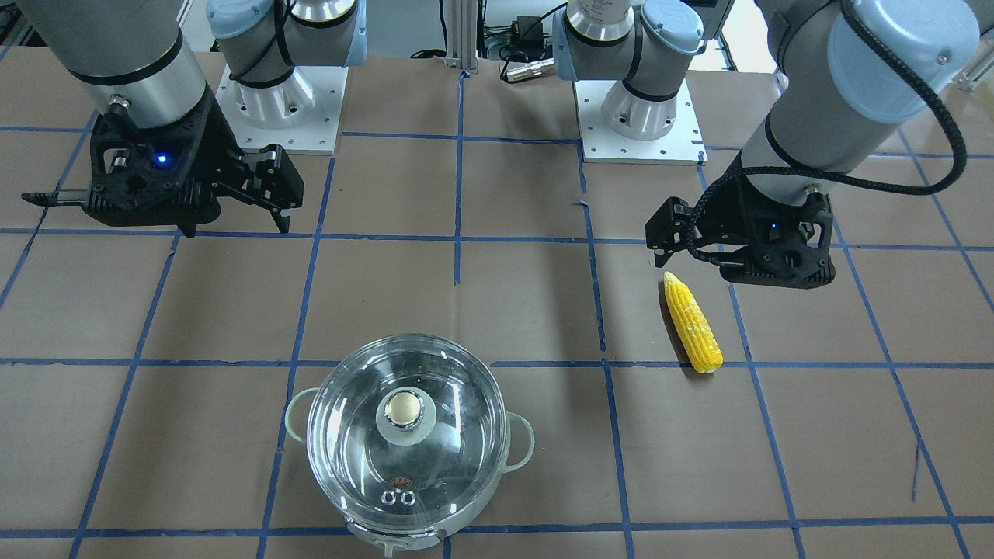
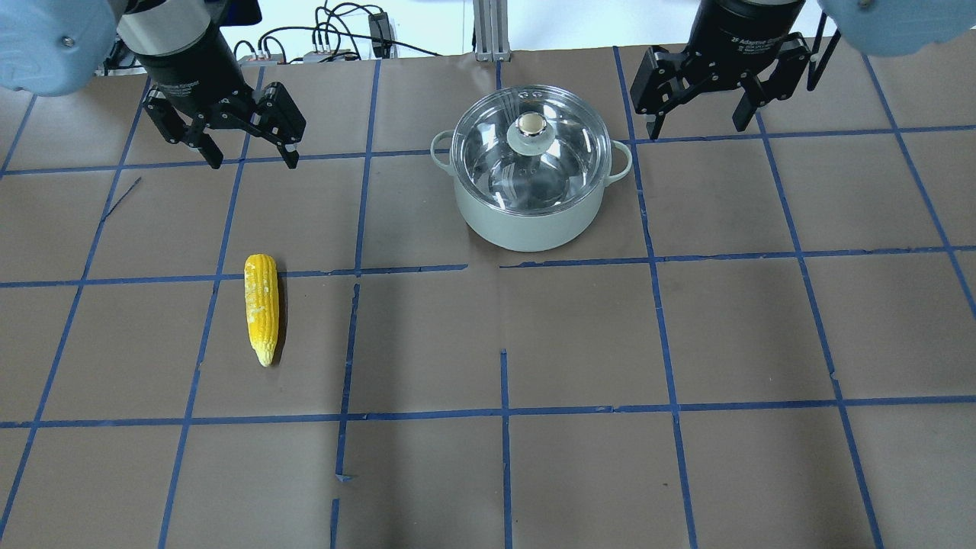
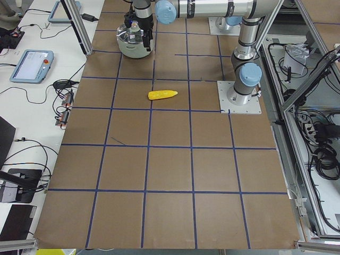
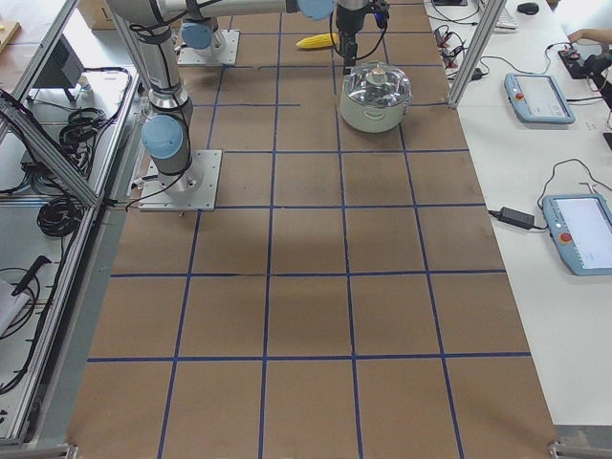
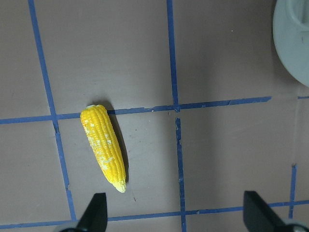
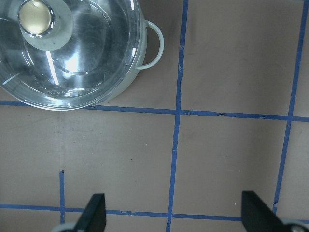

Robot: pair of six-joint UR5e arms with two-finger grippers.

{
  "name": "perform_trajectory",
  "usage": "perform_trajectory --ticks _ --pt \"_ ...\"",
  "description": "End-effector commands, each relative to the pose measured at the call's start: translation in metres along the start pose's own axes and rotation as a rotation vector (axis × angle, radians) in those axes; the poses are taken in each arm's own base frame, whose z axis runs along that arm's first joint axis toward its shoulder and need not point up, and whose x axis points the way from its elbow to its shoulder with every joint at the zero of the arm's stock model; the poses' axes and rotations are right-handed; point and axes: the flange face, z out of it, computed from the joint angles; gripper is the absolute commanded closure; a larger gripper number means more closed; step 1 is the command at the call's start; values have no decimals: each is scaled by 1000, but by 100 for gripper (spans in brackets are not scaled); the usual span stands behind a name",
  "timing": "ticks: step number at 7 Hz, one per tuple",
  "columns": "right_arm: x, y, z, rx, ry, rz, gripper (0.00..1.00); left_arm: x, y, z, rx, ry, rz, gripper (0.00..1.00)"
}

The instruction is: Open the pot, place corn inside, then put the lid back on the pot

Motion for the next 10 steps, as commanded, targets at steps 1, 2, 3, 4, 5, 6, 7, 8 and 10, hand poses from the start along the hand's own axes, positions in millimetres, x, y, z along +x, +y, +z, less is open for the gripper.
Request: perform_trajectory --ticks 1,2,3,4,5,6,7,8,10 --pt "-2 -1 -1 17 2 -5 1 0 0 0 0 0 0 0" --pt "-3 -8 -6 30 -4 4 3 -1 0 3 -6 -1 8 0" --pt "-12 -26 -3 40 -19 41 3 -6 0 4 -9 1 8 0" --pt "-27 -56 8 35 -21 57 3 -13 -6 18 -31 4 -1 0" --pt "-70 -77 26 48 -23 80 3 -27 -23 47 3 0 8 0" --pt "-100 -109 64 93 -23 137 1 -33 -29 97 0 -2 0 0" --pt "-112 -123 88 88 -23 144 2 -54 -23 134 39 -11 -27 0" --pt "-147 -120 112 61 -23 146 3 -104 -12 162 35 3 -98 0" --pt "-168 -130 143 85 -21 132 8 -159 0 192 25 16 -216 0"
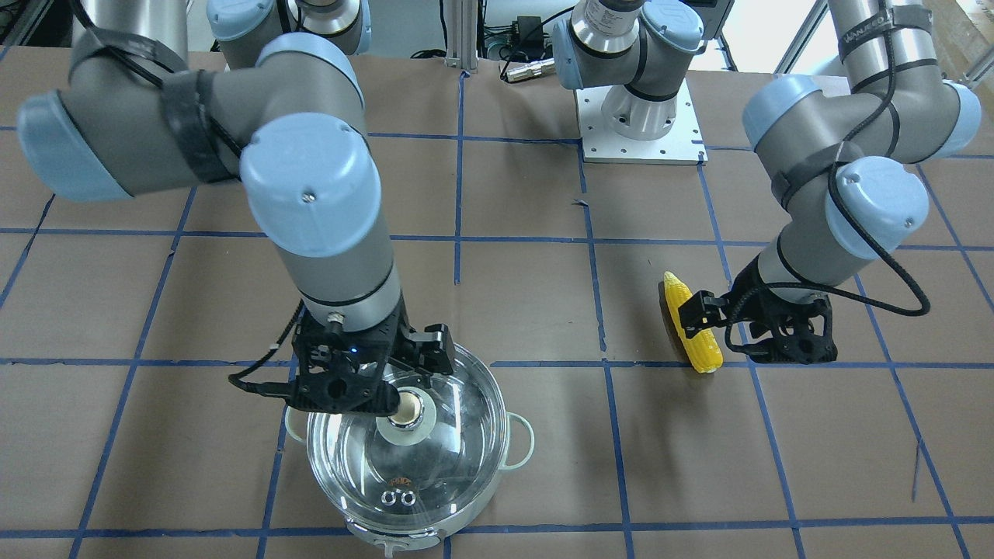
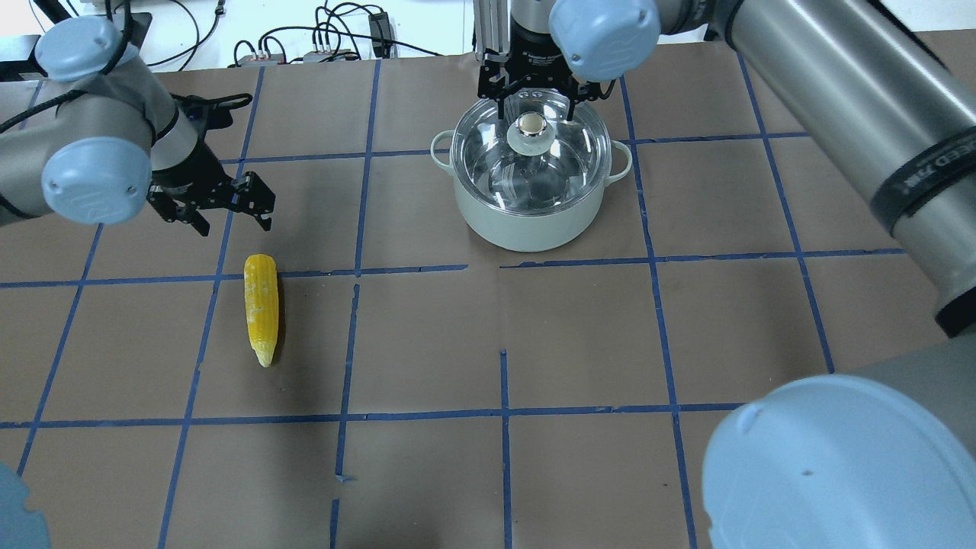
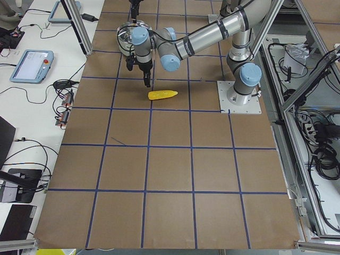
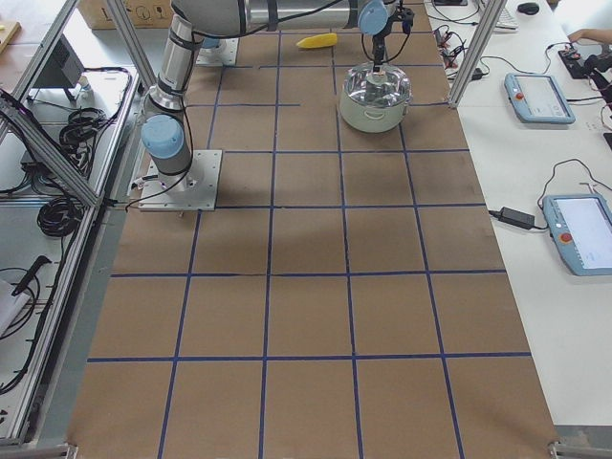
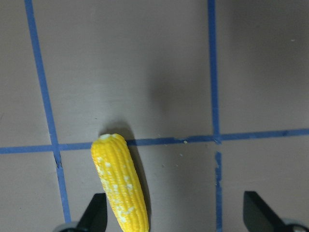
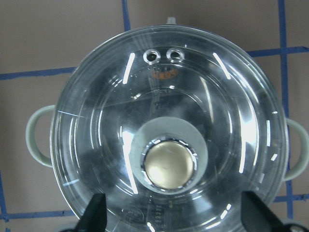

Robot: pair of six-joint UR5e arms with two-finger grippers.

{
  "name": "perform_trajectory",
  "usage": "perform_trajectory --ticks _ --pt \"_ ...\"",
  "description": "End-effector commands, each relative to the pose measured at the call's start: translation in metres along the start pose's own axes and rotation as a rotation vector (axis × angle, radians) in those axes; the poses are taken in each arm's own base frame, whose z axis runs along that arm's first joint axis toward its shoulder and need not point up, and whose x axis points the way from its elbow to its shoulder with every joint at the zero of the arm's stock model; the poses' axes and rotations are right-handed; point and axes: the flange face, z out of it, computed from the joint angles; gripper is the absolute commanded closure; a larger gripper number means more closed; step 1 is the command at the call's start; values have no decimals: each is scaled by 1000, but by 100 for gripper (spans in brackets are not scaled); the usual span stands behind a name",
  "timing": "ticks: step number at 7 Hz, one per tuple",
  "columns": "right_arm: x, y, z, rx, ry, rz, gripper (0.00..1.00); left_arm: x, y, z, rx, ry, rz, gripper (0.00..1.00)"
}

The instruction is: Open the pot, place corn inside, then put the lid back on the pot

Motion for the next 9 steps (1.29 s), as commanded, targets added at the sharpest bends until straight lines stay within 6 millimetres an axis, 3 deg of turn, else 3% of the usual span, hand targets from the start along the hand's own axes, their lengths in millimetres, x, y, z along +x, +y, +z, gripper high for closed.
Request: perform_trajectory --ticks 1,3,5,7,9 --pt "-10 -5 39 -23 12 -4 9 -29 13 33 -31 10 -91 0" --pt "-1 -10 41 -26 14 0 12 -12 26 70 28 -7 -197 0" --pt "1 -11 43 -29 15 6 15 -1 32 84 58 -17 -199 0" --pt "5 -14 42 -11 62 4 43 1 37 91 42 -12 -199 0" --pt "2 -15 35 3 56 3 55 2 44 99 28 -11 -193 0"
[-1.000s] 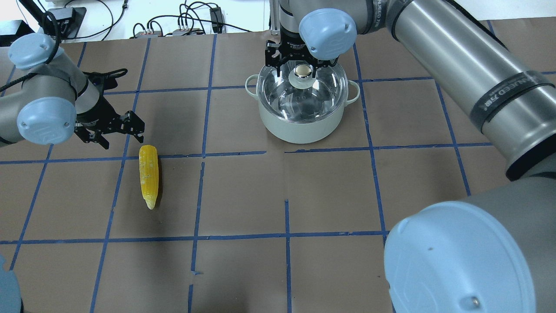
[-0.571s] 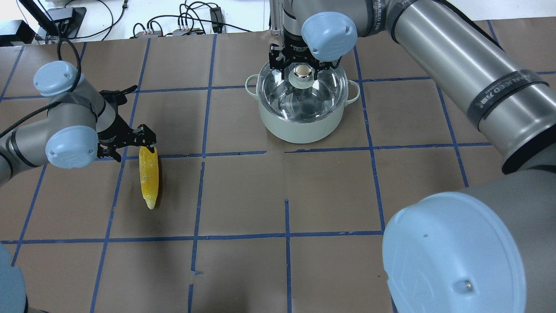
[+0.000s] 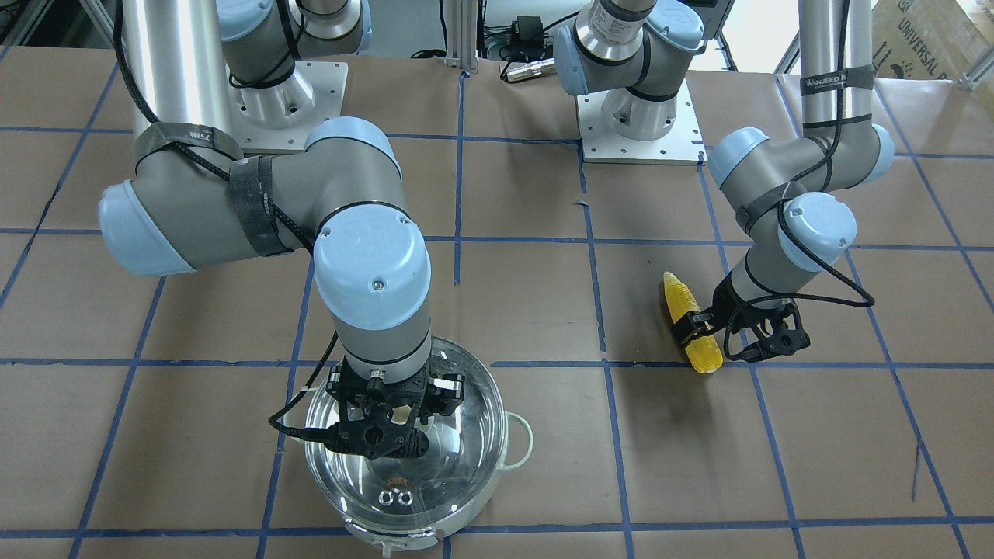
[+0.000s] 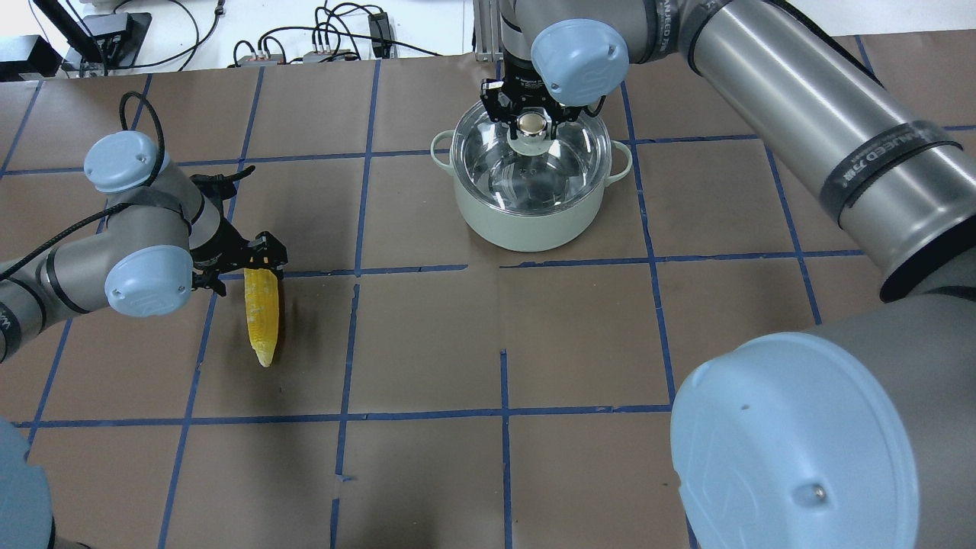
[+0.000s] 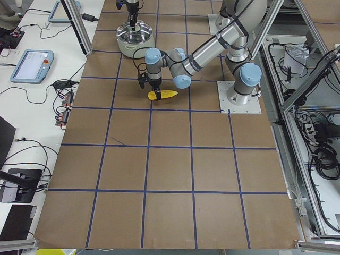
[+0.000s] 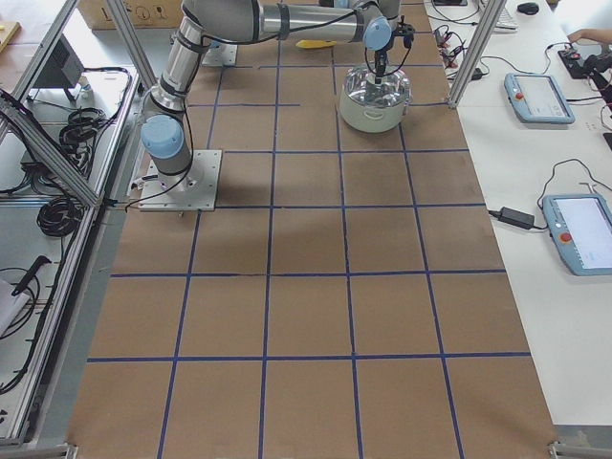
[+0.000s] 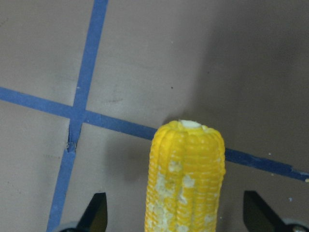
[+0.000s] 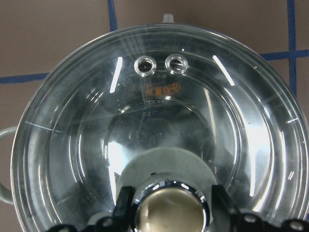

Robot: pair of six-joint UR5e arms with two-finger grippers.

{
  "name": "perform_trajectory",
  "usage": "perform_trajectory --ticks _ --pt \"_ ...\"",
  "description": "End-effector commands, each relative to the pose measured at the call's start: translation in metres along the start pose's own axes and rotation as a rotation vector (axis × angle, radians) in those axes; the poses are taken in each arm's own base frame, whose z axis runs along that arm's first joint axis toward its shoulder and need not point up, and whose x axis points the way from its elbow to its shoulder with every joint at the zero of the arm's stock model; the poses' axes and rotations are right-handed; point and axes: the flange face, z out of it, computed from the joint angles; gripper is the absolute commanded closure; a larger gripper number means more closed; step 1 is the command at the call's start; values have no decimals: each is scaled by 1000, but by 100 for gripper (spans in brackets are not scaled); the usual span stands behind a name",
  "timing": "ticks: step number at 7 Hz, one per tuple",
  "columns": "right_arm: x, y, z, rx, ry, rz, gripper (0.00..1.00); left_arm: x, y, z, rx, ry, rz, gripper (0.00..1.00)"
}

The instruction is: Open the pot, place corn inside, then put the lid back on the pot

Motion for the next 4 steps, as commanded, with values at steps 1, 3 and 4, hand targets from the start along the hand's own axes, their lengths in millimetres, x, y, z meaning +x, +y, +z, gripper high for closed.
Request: perform_trajectory --ticks 1,3,4 --pt "-1 -1 -7 12 -4 1 56 0 6 5 -12 0 18 0" --pt "3 -3 -30 35 -11 5 60 0 17 17 13 0 22 0" --pt "11 -3 -46 42 -14 -4 62 1 20 20 51 -1 22 0"
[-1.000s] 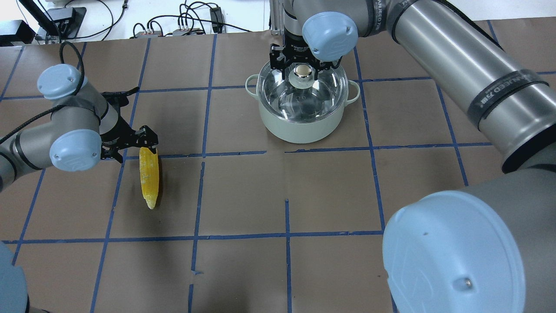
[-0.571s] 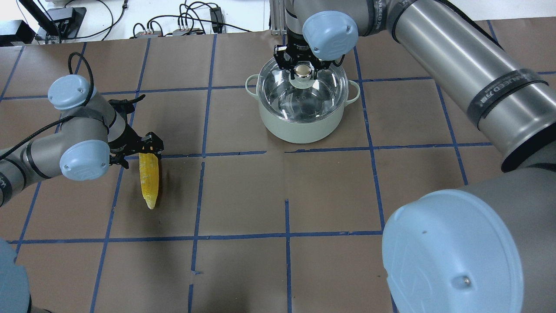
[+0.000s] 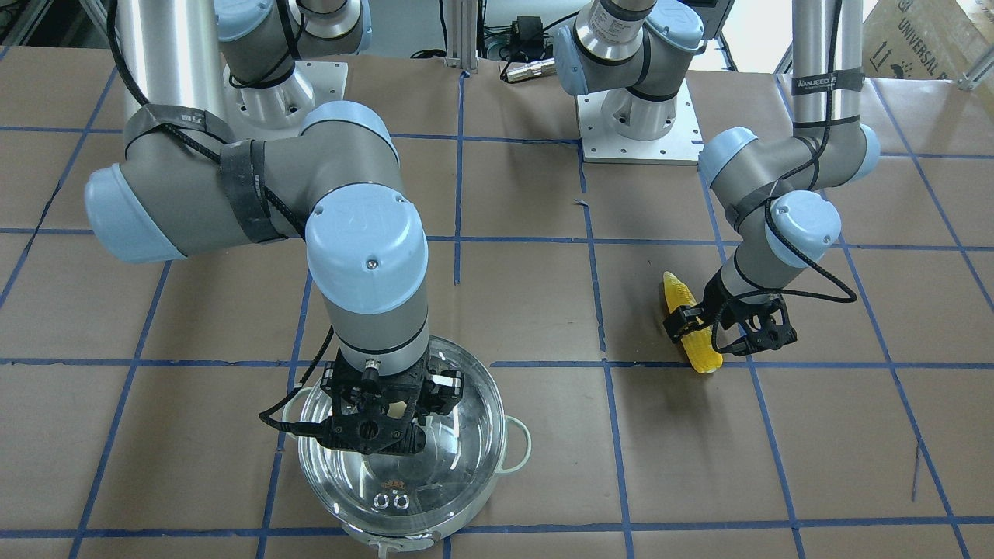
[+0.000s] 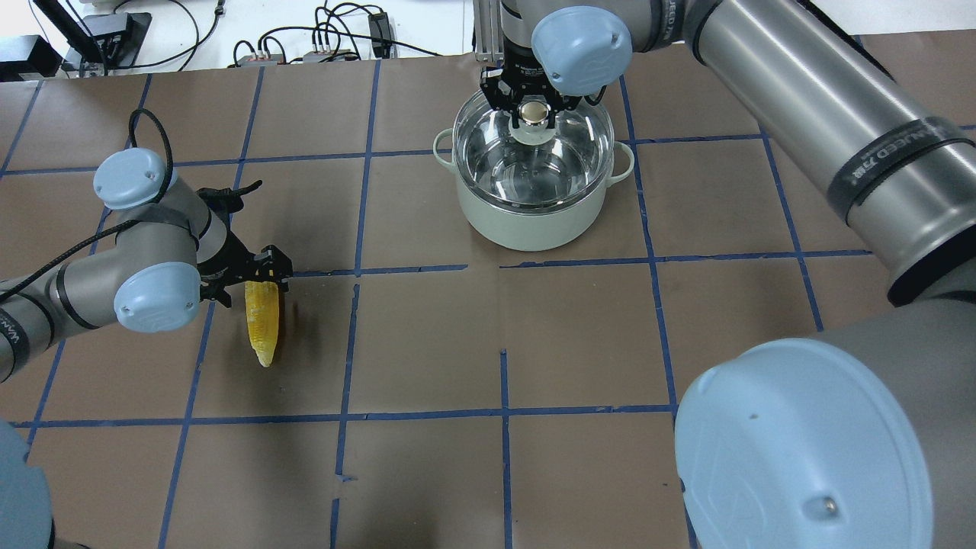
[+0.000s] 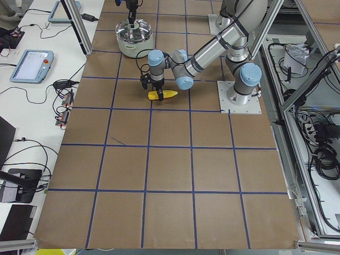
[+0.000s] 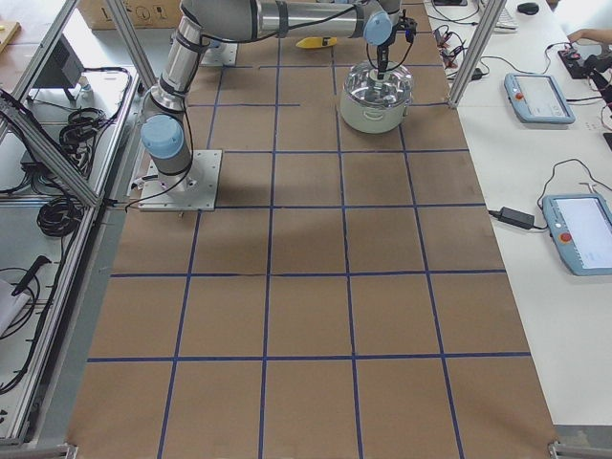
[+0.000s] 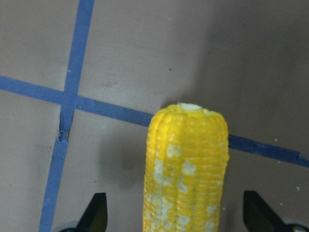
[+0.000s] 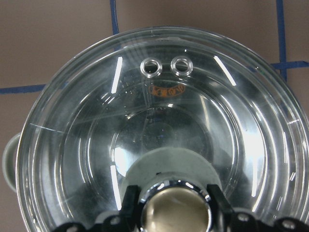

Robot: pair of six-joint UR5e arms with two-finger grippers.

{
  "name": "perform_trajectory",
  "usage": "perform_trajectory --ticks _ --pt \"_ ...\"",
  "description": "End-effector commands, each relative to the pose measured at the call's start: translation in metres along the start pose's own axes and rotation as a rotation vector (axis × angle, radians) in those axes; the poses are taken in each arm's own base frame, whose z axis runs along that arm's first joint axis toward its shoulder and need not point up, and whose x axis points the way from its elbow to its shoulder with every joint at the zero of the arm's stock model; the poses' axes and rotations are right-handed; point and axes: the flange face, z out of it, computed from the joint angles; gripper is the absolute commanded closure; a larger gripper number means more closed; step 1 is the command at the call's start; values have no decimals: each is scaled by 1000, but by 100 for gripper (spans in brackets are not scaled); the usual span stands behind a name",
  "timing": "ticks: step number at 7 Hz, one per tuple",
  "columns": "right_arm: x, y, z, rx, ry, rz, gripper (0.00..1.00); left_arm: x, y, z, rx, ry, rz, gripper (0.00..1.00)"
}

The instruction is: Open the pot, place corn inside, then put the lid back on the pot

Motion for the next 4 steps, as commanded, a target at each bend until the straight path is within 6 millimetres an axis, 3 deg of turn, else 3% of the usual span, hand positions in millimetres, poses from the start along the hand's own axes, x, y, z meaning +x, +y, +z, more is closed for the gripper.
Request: perform_trajectory --ticks 1,2,4 --pt "30 -7 -21 -8 15 -83 66 0 4 4 47 -2 1 2" --pt "65 -22 -22 -17 16 -55 68 0 2 1 66 -2 3 16" --pt "138 -40 -14 -105 8 -20 68 1 3 1 67 8 2 80"
